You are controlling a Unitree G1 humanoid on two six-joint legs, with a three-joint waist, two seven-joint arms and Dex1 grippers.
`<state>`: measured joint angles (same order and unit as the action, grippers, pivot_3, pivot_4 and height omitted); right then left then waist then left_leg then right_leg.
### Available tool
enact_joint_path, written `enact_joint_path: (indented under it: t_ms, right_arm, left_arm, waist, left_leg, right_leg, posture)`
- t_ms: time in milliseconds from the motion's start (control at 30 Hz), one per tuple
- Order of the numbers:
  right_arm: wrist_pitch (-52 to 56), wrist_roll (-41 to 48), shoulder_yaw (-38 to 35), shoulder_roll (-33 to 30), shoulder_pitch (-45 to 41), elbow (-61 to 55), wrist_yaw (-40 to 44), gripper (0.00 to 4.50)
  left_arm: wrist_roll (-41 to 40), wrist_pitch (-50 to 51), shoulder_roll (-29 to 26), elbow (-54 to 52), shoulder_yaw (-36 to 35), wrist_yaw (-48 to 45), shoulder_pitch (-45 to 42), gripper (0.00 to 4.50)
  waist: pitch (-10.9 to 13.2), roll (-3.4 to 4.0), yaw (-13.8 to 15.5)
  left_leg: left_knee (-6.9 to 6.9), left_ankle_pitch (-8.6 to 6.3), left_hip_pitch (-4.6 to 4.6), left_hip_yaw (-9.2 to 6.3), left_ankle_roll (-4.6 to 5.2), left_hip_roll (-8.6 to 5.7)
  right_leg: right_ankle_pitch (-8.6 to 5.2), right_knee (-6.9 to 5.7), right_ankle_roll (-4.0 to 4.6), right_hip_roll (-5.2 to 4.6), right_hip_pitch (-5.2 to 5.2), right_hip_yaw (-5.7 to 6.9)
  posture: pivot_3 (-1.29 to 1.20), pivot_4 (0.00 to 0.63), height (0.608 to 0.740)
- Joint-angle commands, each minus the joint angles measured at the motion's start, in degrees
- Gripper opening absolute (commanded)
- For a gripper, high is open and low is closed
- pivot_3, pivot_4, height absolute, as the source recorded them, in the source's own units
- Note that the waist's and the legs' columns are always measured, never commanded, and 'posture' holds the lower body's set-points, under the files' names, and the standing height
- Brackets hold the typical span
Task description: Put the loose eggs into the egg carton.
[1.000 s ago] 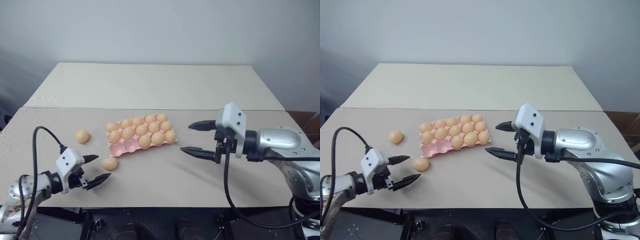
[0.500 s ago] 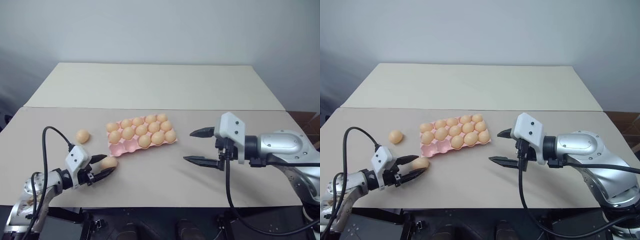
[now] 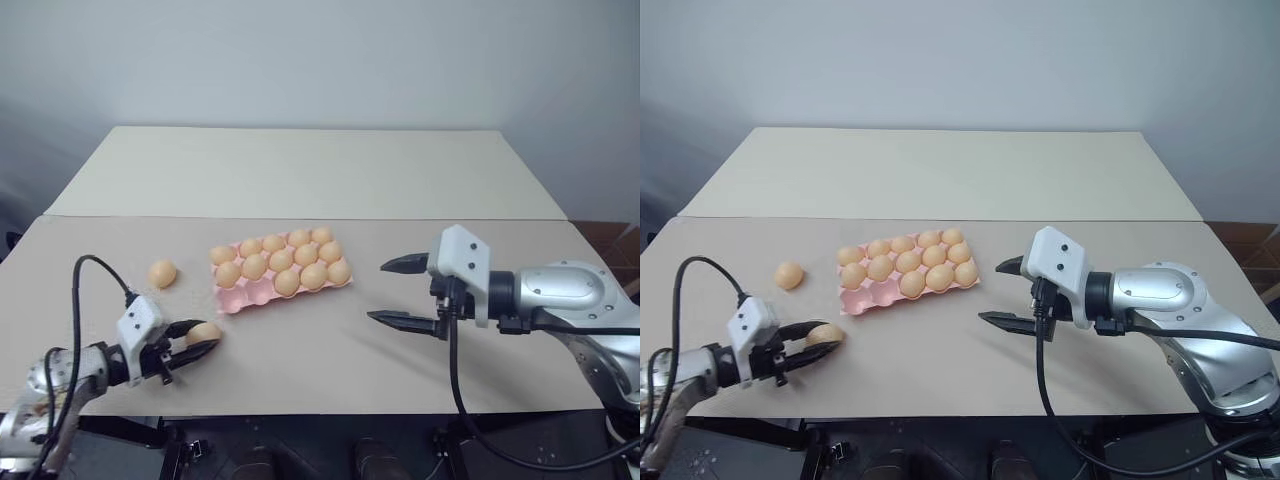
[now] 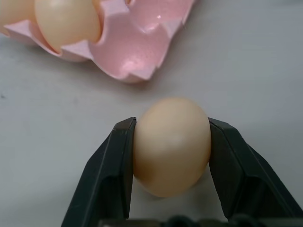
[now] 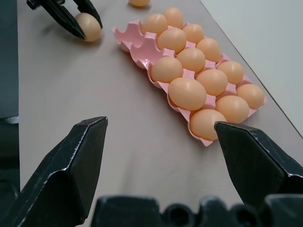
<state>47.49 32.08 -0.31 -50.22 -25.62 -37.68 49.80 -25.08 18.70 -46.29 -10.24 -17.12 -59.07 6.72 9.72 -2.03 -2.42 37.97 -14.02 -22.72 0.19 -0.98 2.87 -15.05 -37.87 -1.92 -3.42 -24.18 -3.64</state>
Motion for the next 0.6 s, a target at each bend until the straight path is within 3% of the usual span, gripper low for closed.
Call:
enact_joint_path:
  t_ms: [33, 133, 267, 600]
  right_arm:
    - [-1.6, -0.5, -0.4, -0.3, -0.1, -1.5, -0.7, 4.22]
    - [-1.6, -0.5, -0.3, -0.1, -0.4, -1.5, -0.9, 4.22]
    - [-1.9, -1.1, 0.3, 0.1, -0.8, -1.7, -1.4, 4.22]
    - [-2.4, -4.6, 1.2, -1.6, 2.7, -5.4, -3.5, 4.22]
  left_arm:
    - [-5.4, 0.8, -3.0, -3.5, -5.5, -3.2, -1.6, 2.26]
    - [-7.8, 1.6, -4.9, -2.5, -5.1, -5.5, -6.6, 2.26]
    - [-5.4, -0.6, -5.6, 4.0, 1.2, -8.6, -18.2, 2.26]
    - [6.4, -12.9, 0.6, 25.0, 16.8, -15.4, -38.5, 2.26]
  waist:
    - [0.0, 0.00, 0.2]
    - [0.0, 0.00, 1.0]
    - [0.0, 0.00, 1.6]
    - [0.0, 0.00, 1.6]
  left_leg:
    - [0.00, 0.00, -0.01, 0.00, 0.00, 0.00]
    - [0.00, 0.00, -0.02, -0.01, 0.00, -0.01]
    - [0.01, 0.00, -0.05, 0.00, 0.00, -0.02]
    - [0.16, 0.01, -0.16, -0.01, 0.01, -0.05]
  right_leg:
    - [0.00, 0.00, 0.00, 0.00, 0.00, 0.01]
    - [0.00, 0.03, 0.00, -0.01, 0.01, 0.06]
    - [0.00, 0.05, 0.00, 0.01, -0.01, 0.07]
    - [0.00, 0.00, 0.00, 0.02, -0.04, 0.06]
  posture:
    - [0.00, 0.150, 0.740]
    - [0.00, 0.150, 0.740]
    - [0.00, 0.150, 0.740]
    - [0.00, 0.150, 0.740]
